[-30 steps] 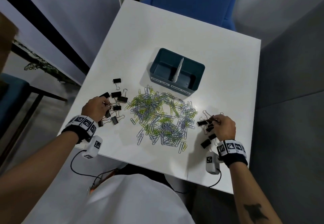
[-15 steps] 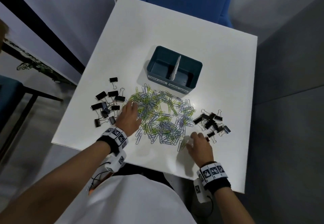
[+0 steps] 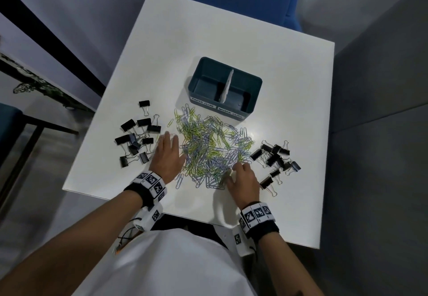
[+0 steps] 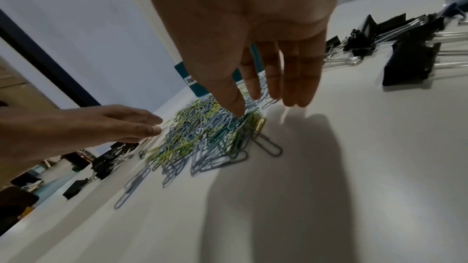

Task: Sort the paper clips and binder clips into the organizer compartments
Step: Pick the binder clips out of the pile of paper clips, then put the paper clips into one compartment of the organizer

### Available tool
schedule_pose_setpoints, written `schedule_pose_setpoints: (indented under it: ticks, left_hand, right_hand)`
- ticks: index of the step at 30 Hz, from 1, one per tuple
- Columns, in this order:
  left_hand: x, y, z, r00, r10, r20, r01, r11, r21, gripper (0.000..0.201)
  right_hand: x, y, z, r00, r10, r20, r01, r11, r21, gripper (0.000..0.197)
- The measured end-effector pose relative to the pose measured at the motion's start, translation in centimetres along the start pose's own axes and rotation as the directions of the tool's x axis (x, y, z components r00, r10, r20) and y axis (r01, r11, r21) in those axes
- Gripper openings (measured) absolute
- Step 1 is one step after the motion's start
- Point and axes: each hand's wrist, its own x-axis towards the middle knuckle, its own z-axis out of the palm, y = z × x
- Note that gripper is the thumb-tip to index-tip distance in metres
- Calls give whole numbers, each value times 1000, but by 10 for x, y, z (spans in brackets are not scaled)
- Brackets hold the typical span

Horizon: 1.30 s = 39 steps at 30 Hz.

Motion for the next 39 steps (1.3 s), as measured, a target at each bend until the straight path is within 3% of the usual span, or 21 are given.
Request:
schedule_pose_setpoints:
  ticks: [4, 8, 11, 15, 20, 22, 27, 34, 39]
  left_hand:
    - [0, 3, 8, 996, 1, 88, -1, 1000, 1, 72]
    - [-7, 19, 6, 975, 200, 93, -189, 975, -116, 64]
    - [-13, 8, 5, 959, 282, 38, -279, 958, -69, 61]
    - [-20, -15, 10, 984, 167, 56, -169, 985, 36, 67]
    - [-20, -12, 16, 961, 196, 193, -209, 976, 54, 72]
    - [-21, -4, 16, 960, 230, 160, -236, 972, 17, 70]
    - [-3, 2, 4, 981, 179, 69, -175, 982, -67, 63]
    - [46, 7, -21, 991, 130, 14, -130, 991, -38, 67]
    - [87, 11, -22, 993, -43, 112, 46, 999, -27, 83]
  right_hand:
    - [-1, 4, 10, 999, 2, 39, -1, 999, -44, 21]
    - [8, -3, 12, 994, -76, 83, 75, 997, 10, 27]
    - [9, -3, 7, 998, -56, -22, 57, 998, 30, 32]
    - [10, 6, 8, 998, 9, -62, -8, 1000, 12, 49]
    - [8, -15, 8, 990, -134, 42, 133, 990, 39, 50]
    - [9, -17, 4, 992, -125, -7, 125, 990, 64, 46]
    - [29, 2, -4, 992, 98, -83, -82, 980, 181, 54]
    - [47, 14, -8, 986, 28, -162, -8, 992, 123, 48]
    - [78, 4, -4, 994, 100, -41, -97, 992, 76, 79]
